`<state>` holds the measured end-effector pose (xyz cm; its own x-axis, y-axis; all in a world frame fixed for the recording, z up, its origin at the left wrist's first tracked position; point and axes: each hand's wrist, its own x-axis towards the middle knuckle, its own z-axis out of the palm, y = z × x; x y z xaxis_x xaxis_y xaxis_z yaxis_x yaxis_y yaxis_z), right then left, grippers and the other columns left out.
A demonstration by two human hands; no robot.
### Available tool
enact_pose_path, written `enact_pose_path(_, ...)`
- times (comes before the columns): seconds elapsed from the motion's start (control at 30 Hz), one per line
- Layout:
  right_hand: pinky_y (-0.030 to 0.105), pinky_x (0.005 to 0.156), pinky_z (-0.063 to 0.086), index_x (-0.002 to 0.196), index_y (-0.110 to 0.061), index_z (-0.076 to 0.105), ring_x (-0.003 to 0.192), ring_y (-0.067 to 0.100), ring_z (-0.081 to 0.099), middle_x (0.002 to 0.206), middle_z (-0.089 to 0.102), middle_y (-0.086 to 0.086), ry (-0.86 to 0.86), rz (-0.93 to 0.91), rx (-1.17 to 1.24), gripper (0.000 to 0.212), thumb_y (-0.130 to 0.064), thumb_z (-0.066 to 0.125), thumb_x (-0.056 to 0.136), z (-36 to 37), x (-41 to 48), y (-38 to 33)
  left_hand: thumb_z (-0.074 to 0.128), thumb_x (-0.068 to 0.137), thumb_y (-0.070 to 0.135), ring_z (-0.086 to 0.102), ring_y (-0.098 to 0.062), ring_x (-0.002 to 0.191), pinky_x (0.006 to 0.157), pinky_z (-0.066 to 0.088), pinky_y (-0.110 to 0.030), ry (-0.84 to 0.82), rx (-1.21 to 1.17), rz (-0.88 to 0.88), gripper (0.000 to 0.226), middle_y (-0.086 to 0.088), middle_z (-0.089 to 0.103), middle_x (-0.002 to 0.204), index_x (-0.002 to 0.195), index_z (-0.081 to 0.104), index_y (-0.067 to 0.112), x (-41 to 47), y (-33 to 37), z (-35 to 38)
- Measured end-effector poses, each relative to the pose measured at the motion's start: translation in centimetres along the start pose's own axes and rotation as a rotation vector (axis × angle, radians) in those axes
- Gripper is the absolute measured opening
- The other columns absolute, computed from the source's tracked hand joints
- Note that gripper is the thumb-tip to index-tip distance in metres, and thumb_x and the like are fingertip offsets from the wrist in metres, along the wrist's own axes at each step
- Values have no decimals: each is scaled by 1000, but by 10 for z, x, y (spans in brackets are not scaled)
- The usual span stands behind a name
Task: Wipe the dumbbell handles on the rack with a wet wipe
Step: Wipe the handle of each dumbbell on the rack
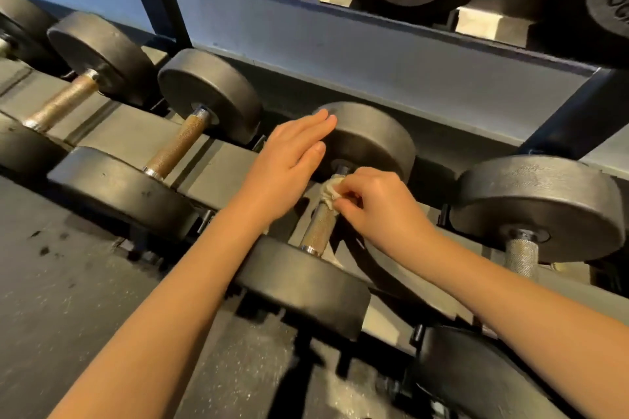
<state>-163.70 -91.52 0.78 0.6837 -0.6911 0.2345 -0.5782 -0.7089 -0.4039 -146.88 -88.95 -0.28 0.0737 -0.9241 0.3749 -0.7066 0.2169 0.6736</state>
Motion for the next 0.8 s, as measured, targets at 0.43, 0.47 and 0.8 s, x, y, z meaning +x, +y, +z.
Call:
enact_pose_path(0.43, 32, 78, 48, 90, -9, 72, 84, 19, 61, 89, 64, 6, -6, -5, -12, 15, -17, 60, 90, 7, -14, 4, 40, 101, 18, 24, 5, 133, 98, 13, 3, -18, -16, -57, 44, 11, 34, 149, 144, 35, 27, -7, 9, -1)
enact_pose_path(0.47, 34, 80, 50, 91, -10, 73, 85, 19, 61, 89, 65, 5, -29, -15, 13, 13, -17, 61, 89, 8, -16, 3, 39, 102, 19, 25, 4, 133, 99, 14, 2, -16, -32, -67, 44, 13, 34, 148, 144, 35, 26, -8, 8, -1)
enact_pose_path(0.8, 25, 69, 39, 99, -7, 71, 84, 21, 59, 93, 61, 8, 83, 40, -121, 16, -16, 59, 91, 12, 3, 8, 37, 102, 16, 29, 14, 122, 95, 18, 7, 3, -80, -103, 41, 17, 35, 136, 142, 37, 22, -9, 8, -2)
